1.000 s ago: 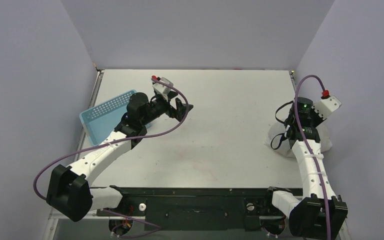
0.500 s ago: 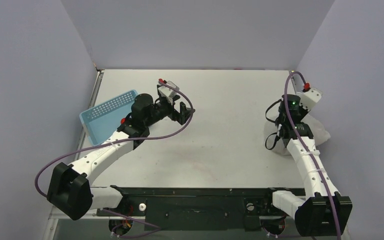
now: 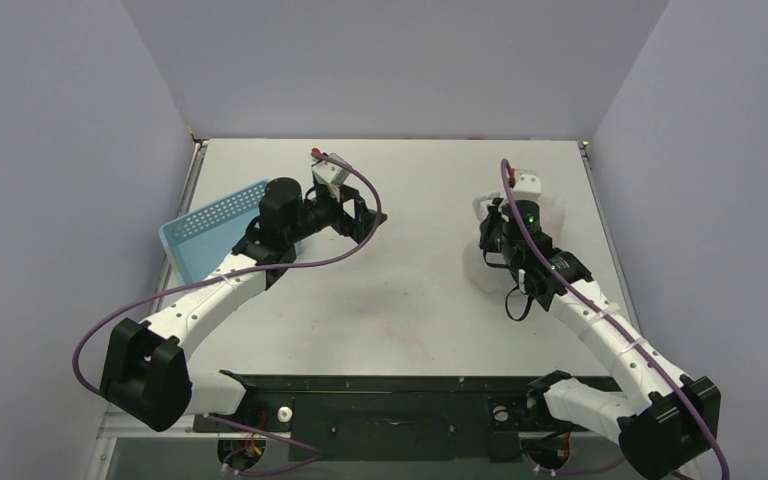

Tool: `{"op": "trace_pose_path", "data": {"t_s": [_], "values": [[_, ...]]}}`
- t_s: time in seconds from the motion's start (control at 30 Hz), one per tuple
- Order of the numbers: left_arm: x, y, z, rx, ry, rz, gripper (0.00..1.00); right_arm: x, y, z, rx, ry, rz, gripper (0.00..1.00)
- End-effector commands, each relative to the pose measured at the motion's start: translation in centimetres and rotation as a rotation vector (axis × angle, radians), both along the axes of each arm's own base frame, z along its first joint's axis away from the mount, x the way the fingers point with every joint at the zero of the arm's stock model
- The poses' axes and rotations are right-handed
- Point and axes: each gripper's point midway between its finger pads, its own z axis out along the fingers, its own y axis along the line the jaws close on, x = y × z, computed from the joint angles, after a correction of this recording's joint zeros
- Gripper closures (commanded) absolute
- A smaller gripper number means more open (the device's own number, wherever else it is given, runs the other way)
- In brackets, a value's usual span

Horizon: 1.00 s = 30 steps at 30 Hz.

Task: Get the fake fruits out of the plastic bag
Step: Move the plastic bag to the center of the board.

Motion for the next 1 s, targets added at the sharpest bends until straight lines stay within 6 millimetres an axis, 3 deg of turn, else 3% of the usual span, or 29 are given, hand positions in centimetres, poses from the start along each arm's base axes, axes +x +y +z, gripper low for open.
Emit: {"op": "trace_pose_path", "data": {"t_s": [0.0,0.2,0.3,0.57,0.7,0.97], "values": [[-0.3,-0.6,3.1,-0.035,-0.074,-0.043,0.07,-1.7,6.8,1.9,0.133,-0.041,0.291,1.0],[-0.4,-0.6,2.7,-0.021,-0.077,-0.042,0.06,-3.4,11.9,3.1,0.266,-0.072,0.442,1.0],[-0.6,-0.5,2.8,-0.01,-0.084,-0.046,0.06,-3.6,13.3,4.8,0.324,-0.082,0.484,1.0],[-0.9,-0.2,3.6,-0.031,-0.107,-0.04,0.06,-4.8,16.3,6.7,0.478,-0.023,0.598,1.0],[-0.9,-0.5,3.4,-0.032,-0.097,-0.054,0.07,-5.2,17.2,6.2,0.488,0.053,0.636,1.0],[-1.6,-1.6,2.1,0.027,-0.095,-0.106,0.06,-3.1,15.5,2.4,0.355,0.097,0.55,0.97]]}}
